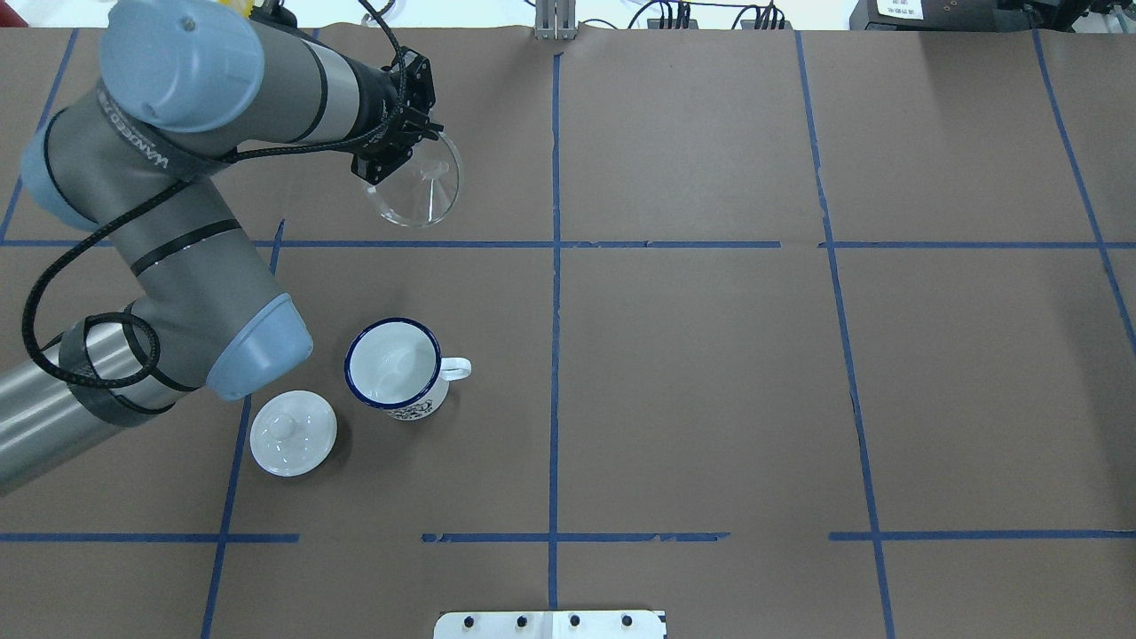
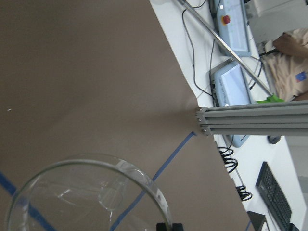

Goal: Place funnel on cup
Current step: 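Lift the funnel and carry it over the open mug, then lower the funnel stem into the mug and open the left gripper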

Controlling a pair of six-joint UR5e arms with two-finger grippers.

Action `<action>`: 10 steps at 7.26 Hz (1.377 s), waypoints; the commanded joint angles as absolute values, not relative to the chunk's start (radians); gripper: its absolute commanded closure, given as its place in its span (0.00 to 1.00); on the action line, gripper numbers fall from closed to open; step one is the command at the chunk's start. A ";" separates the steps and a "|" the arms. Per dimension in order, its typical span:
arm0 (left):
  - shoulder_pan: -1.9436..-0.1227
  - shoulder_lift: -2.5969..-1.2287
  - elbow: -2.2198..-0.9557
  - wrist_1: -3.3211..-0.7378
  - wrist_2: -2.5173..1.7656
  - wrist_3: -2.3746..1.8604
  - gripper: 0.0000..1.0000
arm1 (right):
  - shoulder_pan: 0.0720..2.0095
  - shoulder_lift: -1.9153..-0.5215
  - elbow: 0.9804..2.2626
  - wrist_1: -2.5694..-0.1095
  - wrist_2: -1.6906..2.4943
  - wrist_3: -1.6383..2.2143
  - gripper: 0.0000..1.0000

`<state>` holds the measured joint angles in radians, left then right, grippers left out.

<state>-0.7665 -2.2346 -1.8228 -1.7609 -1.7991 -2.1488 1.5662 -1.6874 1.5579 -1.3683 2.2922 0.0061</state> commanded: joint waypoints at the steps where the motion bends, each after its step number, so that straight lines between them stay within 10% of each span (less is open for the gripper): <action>1: -0.737 -2.315 -1.891 -1.330 -1.948 -2.132 1.00 | 1.566 -1.687 1.559 -1.368 2.293 0.006 0.00; 10: -0.611 -2.247 -1.867 -1.259 -2.003 -1.948 1.00 | 1.566 -1.687 1.557 -1.368 2.292 0.006 0.00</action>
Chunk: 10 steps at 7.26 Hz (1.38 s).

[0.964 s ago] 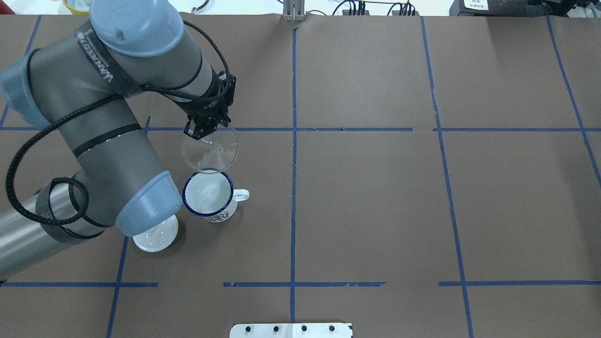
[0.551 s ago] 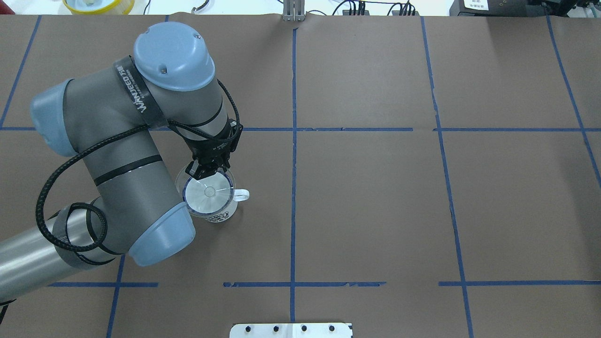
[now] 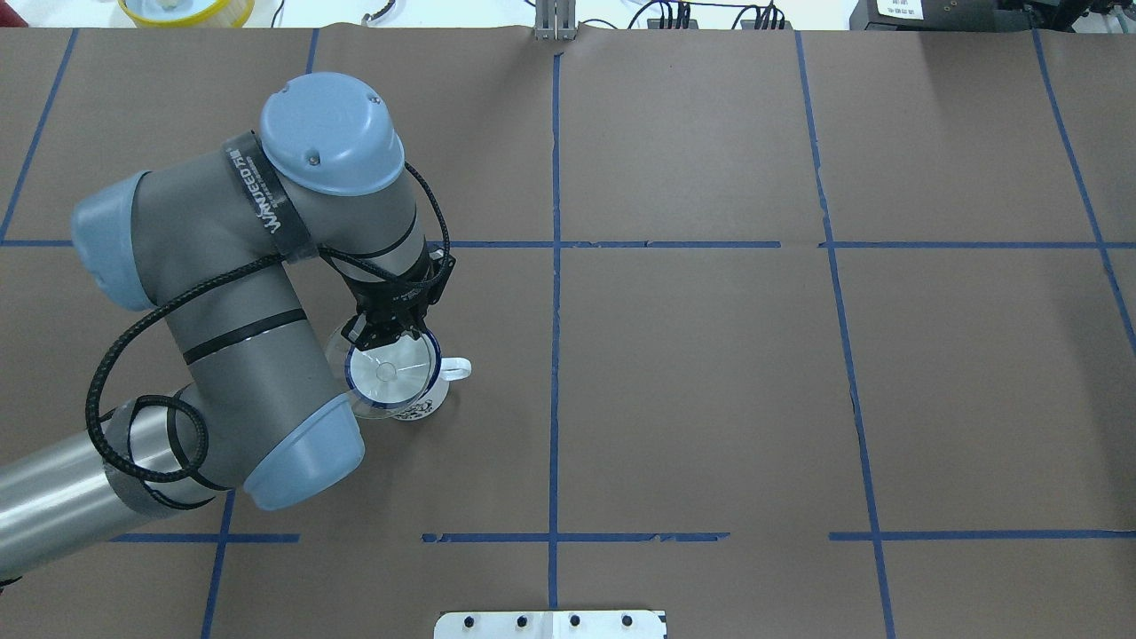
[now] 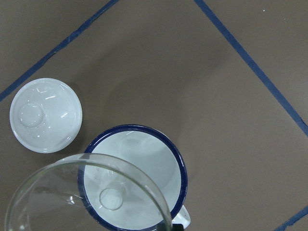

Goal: Place funnel on cup
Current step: 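Lower the funnel stem into the mug and open the left gripper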

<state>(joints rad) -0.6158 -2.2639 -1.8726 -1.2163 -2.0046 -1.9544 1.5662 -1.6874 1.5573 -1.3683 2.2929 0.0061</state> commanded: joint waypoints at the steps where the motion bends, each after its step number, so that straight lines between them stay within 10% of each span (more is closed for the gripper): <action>1: -0.611 -2.247 -1.864 -1.255 -2.003 -1.872 1.00 | 1.566 -1.687 1.557 -1.368 2.293 0.006 0.00; 10: -0.607 -2.253 -1.810 -1.308 -2.008 -1.658 1.00 | 1.566 -1.687 1.559 -1.368 2.293 0.006 0.00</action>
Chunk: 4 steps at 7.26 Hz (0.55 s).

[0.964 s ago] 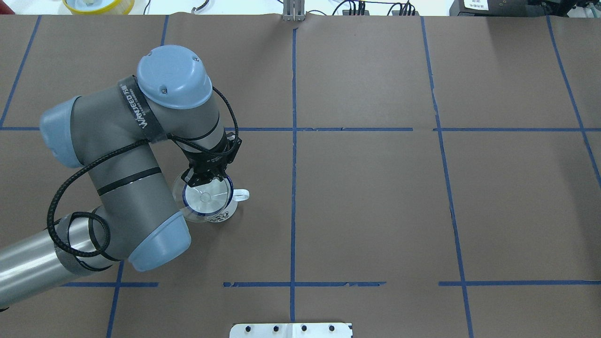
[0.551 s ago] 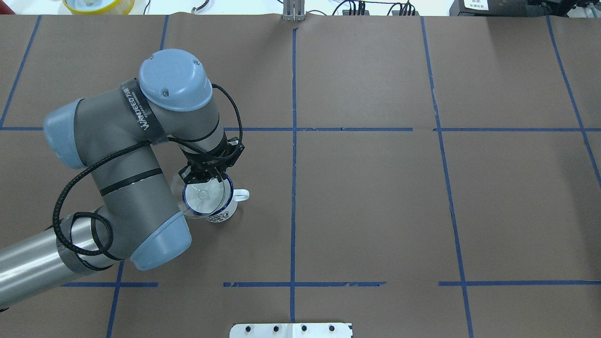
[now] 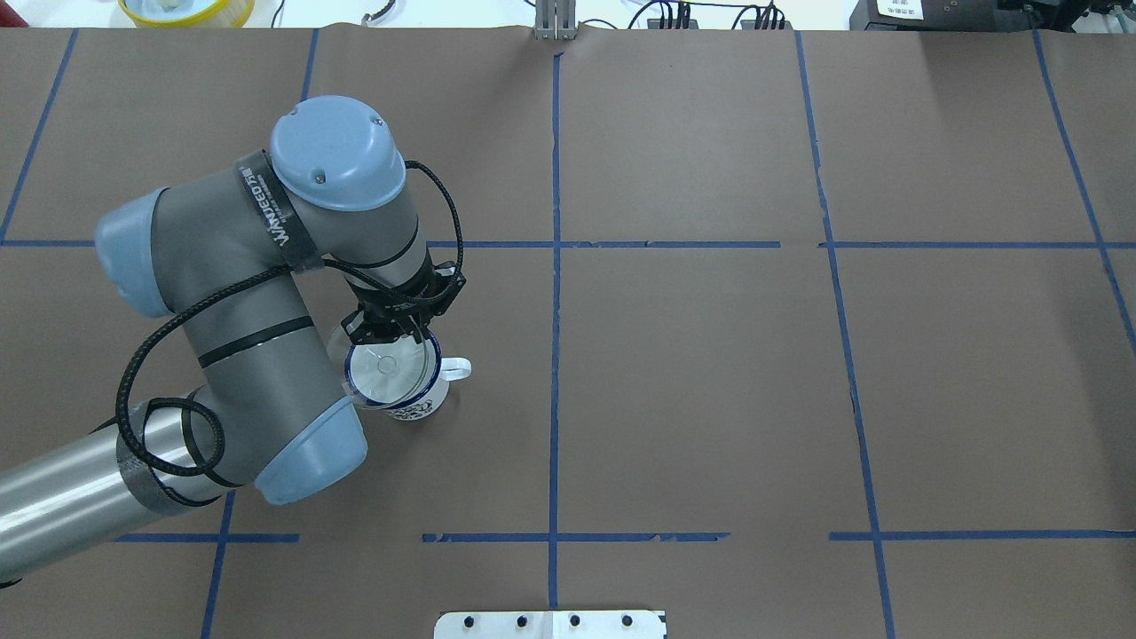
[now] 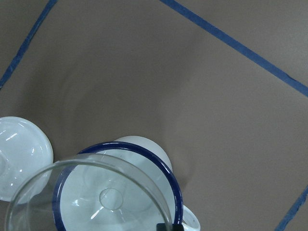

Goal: Place funnel on cup
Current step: 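Lower the funnel stem into the mug and open the left gripper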

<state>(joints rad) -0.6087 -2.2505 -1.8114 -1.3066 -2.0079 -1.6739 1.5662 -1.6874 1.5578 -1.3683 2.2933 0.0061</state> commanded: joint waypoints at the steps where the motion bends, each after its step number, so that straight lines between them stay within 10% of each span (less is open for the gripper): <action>1: -0.607 -2.253 -1.809 -1.308 -2.006 -1.649 1.00 | 1.566 -1.687 1.557 -1.368 2.293 0.006 0.00; 4: -0.606 -2.247 -1.792 -1.341 -2.008 -1.641 1.00 | 1.566 -1.687 1.557 -1.368 2.292 0.006 0.00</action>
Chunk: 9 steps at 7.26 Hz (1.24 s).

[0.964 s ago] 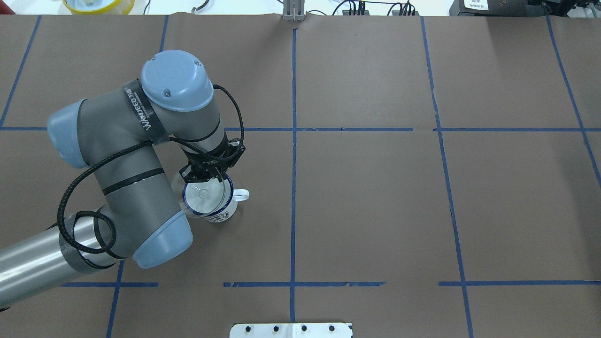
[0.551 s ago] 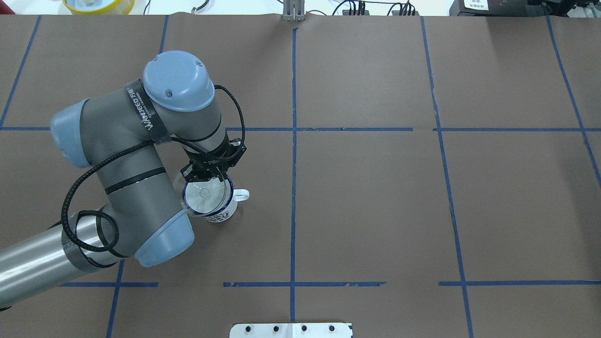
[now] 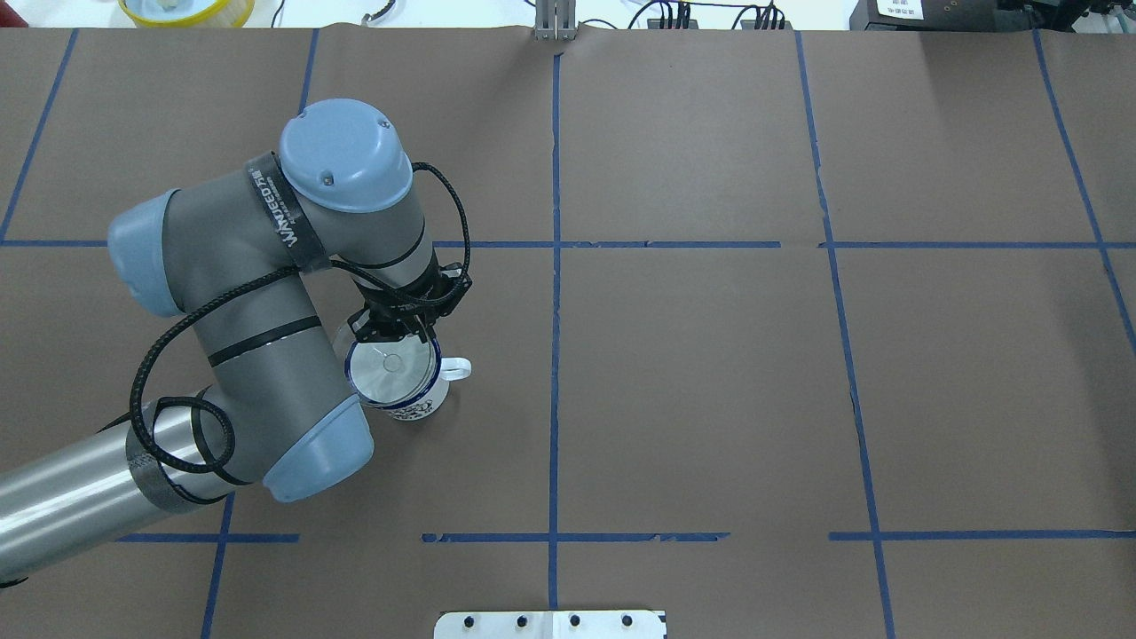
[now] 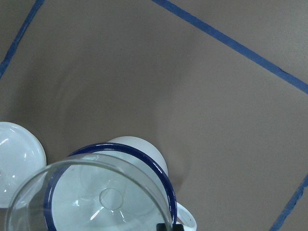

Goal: Place funnel on cup
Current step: 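Lower the funnel stem into the mug and open the left gripper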

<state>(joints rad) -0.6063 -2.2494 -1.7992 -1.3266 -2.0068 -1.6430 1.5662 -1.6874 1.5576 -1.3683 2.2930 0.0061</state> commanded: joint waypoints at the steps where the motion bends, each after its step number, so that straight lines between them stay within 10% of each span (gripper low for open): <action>1: -0.606 -2.249 -1.792 -1.342 -2.008 -1.641 1.00 | 1.566 -1.687 1.557 -1.368 2.293 0.006 0.00; 7: -0.606 -2.246 -1.776 -1.353 -2.008 -1.640 1.00 | 1.566 -1.687 1.557 -1.368 2.293 0.006 0.00; 9: -0.603 -2.246 -1.776 -1.356 -2.006 -1.638 0.27 | 1.566 -1.687 1.557 -1.368 2.293 0.006 0.00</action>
<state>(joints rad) -0.6038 -2.2458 -1.7766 -1.3536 -2.0077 -1.6388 1.5662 -1.6874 1.5571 -1.3683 2.2932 0.0061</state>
